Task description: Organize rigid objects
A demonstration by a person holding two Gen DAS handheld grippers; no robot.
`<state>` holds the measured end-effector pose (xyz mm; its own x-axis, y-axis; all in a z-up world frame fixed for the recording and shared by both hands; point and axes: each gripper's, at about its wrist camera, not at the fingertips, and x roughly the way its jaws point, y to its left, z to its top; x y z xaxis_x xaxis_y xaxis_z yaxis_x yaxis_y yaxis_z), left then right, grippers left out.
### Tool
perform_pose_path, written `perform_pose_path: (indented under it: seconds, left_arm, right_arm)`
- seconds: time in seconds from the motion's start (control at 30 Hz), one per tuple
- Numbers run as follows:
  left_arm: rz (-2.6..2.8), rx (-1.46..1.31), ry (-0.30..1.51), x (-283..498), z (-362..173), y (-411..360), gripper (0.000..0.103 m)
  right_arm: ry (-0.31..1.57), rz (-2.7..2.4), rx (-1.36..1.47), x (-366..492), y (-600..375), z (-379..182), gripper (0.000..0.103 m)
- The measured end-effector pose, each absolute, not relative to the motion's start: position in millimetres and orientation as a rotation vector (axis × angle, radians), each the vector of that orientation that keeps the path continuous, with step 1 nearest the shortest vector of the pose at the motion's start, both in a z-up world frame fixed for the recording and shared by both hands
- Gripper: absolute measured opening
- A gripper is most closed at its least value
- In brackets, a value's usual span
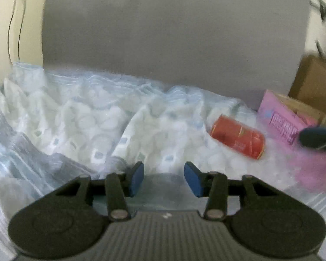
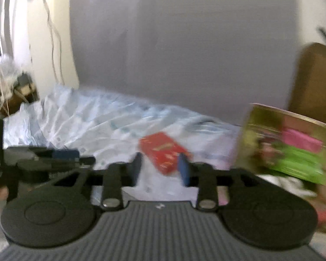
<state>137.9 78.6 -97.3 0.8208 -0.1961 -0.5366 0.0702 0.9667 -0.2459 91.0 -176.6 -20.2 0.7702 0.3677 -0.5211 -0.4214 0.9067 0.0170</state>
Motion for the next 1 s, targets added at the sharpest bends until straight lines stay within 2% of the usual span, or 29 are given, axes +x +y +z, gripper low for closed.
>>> perform_pose_path:
  seconds: [0.07, 0.13, 0.17, 0.23, 0.27, 0.3, 0.33, 0.43, 0.6, 0.73, 0.87, 1.0]
  left_arm:
    - [-0.144, -0.247, 0.555, 136.5, -96.5, 84.5, 0.047]
    - [-0.171, -0.263, 0.569, 139.5, -97.1, 85.9, 0.046]
    - [-0.175, -0.268, 0.567, 138.6, -97.7, 87.9, 0.047]
    - [-0.171, -0.260, 0.560, 137.1, -96.6, 88.5, 0.047]
    - [-0.168, -0.252, 0.558, 137.6, -95.8, 87.6, 0.047]
    - [-0.165, -0.244, 0.557, 138.8, -95.6, 87.5, 0.047]
    - [-0.161, -0.236, 0.556, 139.5, -95.4, 86.9, 0.047]
    - [-0.151, -0.233, 0.548, 140.7, -92.8, 89.4, 0.047]
    - [-0.165, -0.268, 0.560, 141.0, -93.3, 95.9, 0.050]
    - [-0.197, -0.193, 0.542, 133.2, -91.9, 82.0, 0.052]
    - [-0.219, -0.078, 0.502, 125.1, -89.8, 62.2, 0.056]
    - [-0.184, -0.072, 0.519, 125.4, -90.0, 61.0, 0.056]
  right_arm:
    - [0.573, 0.409, -0.141, 117.2, -153.8, -30.9, 0.053]
    - [0.609, 0.362, -0.197, 145.4, -135.8, -41.8, 0.065]
    - [0.622, 0.331, -0.212, 158.4, -132.3, -46.0, 0.068]
    - [0.680, 0.312, -0.238, 187.0, -125.5, -56.9, 0.083]
    - [0.717, 0.302, -0.253, 195.5, -124.1, -62.6, 0.085]
    - [0.753, 0.275, -0.261, 203.1, -123.6, -68.9, 0.084]
    - [0.769, 0.268, -0.233, 206.0, -127.1, -72.6, 0.077]
    - [0.787, 0.300, -0.162, 191.3, -130.1, -70.4, 0.066]
    - [0.726, 0.416, -0.194, 109.8, -131.6, -61.3, 0.065]
    - [0.692, 0.439, -0.215, 31.9, -158.7, -64.5, 0.065]
    - [0.660, 0.297, -0.203, -27.9, -205.2, -68.0, 0.066]
    - [0.643, 0.134, -0.111, -52.6, -254.2, -62.5, 0.068]
